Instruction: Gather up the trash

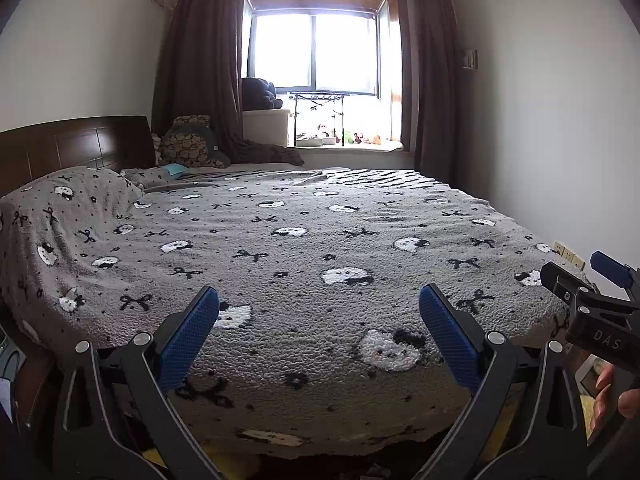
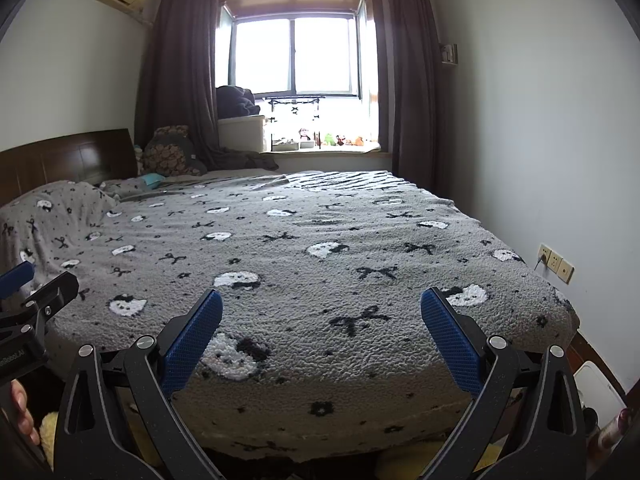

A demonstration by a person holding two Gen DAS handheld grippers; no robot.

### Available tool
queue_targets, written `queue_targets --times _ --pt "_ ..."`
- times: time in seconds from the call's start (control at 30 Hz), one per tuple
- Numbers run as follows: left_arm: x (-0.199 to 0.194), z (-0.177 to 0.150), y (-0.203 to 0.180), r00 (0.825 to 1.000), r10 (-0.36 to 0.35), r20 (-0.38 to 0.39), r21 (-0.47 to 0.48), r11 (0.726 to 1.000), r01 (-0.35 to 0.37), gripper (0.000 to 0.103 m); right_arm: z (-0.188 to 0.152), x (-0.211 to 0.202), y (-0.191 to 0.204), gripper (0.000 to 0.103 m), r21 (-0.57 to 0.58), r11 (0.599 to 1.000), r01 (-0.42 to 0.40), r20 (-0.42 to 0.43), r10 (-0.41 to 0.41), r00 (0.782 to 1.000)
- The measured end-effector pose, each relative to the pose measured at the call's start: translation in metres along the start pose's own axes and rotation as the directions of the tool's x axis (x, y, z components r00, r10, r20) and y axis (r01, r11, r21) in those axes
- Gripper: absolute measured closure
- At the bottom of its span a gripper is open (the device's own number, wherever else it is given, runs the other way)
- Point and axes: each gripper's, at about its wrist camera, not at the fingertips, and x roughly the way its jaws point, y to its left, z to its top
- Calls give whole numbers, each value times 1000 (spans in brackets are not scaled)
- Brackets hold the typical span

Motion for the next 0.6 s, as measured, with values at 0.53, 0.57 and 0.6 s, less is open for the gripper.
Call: queue_targets --times 0.53,0.57,0.6 --pt "-3 2 5 1000 29 12 -29 999 -29 8 -1 0 0 3 -2 1000 1 -1 -1 1000" --pt "-3 2 6 999 29 14 -37 999 -29 8 -1 0 0 3 -1 1000 3 -2 -3 1000" --pt "-3 2 7 999 29 15 -43 999 -28 8 -2 1 0 3 -1 1000 5 -2 -5 1000"
